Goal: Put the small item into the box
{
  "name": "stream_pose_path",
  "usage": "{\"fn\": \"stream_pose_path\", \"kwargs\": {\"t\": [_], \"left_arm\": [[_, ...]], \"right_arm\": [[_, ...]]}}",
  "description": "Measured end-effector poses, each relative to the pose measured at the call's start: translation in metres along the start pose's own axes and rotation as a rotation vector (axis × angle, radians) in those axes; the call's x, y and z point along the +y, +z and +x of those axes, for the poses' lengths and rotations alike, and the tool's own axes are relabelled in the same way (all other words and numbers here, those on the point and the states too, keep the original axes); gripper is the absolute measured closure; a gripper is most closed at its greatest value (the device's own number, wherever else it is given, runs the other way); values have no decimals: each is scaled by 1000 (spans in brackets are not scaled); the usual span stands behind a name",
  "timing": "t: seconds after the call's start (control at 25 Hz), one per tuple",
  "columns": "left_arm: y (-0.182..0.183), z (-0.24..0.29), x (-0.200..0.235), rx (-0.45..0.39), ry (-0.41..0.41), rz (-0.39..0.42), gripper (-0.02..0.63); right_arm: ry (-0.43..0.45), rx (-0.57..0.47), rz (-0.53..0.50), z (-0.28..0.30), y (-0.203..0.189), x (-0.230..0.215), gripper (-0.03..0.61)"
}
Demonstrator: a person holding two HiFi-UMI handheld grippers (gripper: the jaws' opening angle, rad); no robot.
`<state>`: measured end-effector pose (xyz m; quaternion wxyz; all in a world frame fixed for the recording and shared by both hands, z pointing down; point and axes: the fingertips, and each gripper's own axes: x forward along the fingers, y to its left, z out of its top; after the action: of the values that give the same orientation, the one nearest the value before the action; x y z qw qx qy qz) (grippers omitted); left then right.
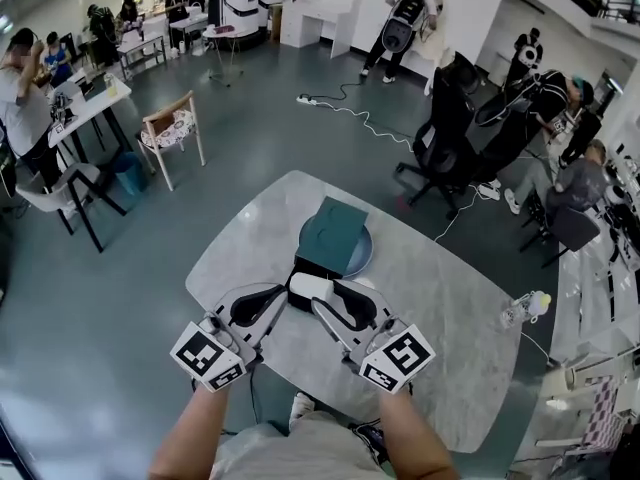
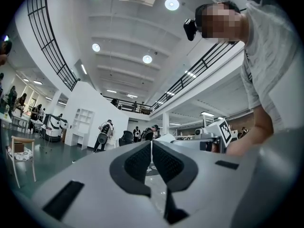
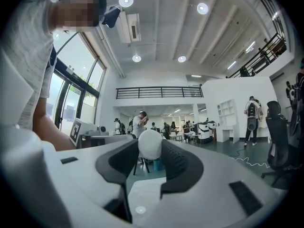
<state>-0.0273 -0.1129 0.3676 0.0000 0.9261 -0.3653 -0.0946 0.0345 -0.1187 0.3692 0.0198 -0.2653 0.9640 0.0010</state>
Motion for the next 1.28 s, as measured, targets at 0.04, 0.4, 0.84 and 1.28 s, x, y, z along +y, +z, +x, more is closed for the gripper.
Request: {"fn": "stream_pose_path", "kwargs": {"t": [0.04,0.4,0.84,1.28], "left_arm": [[-1,4,2,2,-6,-1,592],[-12,23,39,19,-93,-44,592],[-31,37,83,45,-203,-87,592],[-53,53,96,64,-248,-110,592]], "right_arm": [[-6,2,2,1,-1,-5,411],[-111,56,18,25,-19,-32,411],[-240,136,6,58,-38,-48,411],[-282,247,-24,68,-71,-66,411]]}}
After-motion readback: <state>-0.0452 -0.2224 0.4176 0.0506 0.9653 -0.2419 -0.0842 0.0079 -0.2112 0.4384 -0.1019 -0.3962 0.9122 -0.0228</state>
